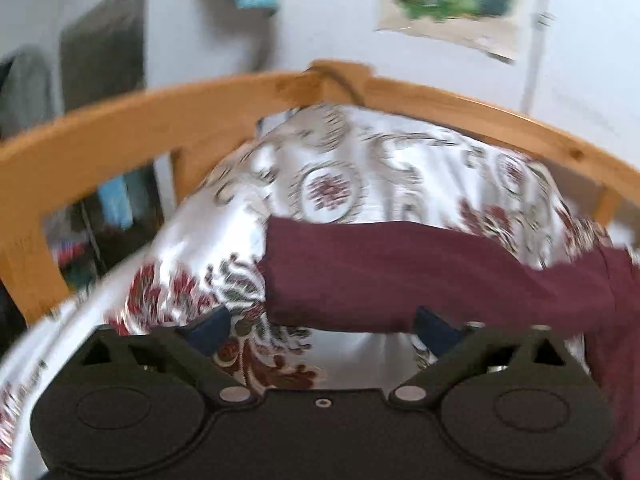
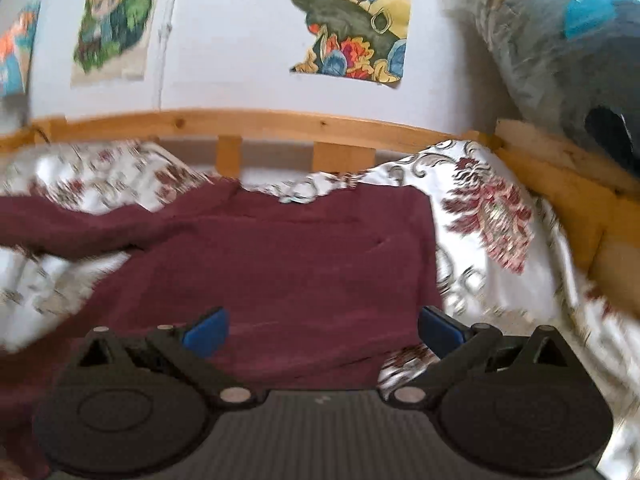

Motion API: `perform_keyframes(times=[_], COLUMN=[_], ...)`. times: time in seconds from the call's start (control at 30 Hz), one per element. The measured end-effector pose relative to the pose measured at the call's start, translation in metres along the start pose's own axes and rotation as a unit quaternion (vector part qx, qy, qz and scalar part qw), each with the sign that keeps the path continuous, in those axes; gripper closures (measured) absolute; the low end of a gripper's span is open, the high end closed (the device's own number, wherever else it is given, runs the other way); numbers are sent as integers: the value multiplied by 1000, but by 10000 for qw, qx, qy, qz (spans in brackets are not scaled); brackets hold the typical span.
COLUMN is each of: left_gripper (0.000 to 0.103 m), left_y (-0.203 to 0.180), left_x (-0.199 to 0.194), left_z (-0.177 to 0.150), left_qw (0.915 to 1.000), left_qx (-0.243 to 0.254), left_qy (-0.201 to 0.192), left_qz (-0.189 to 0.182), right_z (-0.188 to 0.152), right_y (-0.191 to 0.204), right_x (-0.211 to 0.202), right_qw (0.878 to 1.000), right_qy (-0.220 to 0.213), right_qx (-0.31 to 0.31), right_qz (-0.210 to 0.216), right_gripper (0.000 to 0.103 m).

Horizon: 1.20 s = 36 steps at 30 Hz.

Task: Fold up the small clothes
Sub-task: 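Grasp the other sleeve cuff with the left gripper and lift it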

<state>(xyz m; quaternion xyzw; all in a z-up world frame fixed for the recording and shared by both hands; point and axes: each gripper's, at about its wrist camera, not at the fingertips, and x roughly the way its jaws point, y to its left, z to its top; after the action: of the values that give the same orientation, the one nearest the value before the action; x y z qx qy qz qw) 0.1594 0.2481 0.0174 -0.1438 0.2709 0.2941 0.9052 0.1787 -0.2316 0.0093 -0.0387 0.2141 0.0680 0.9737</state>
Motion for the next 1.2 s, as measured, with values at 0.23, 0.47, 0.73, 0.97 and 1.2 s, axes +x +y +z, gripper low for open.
perform_keyframes(times=[0.23,0.47,0.73,0.97,1.2], left_gripper=[75,95,95,95,95], left_y=[12,-4,-71,-168,-252], left_x=[20,1,-63,-115,-141], left_z=[5,19,48,48,-15], left_qw=[9965,9975,9782,9217,8657], left_qx=[-828,-502,551,1555,2173], left_qy=[128,-495,-1578,-2020,-1559], left_qz=[54,1,-1231,-2923,-4230], right_z=[-22,-37,-38,-35,-29], right_y=[20,5,1,-8,-31], right_x=[-6,-5,-13,-18,-19], right_qw=[9997,9971,9961,9955,9942], right_qy=[-115,55,-114,-229,-380], right_qx=[181,722,761,843,1007], right_qz=[141,250,438,377,-23], right_gripper=[0,0,0,0,0])
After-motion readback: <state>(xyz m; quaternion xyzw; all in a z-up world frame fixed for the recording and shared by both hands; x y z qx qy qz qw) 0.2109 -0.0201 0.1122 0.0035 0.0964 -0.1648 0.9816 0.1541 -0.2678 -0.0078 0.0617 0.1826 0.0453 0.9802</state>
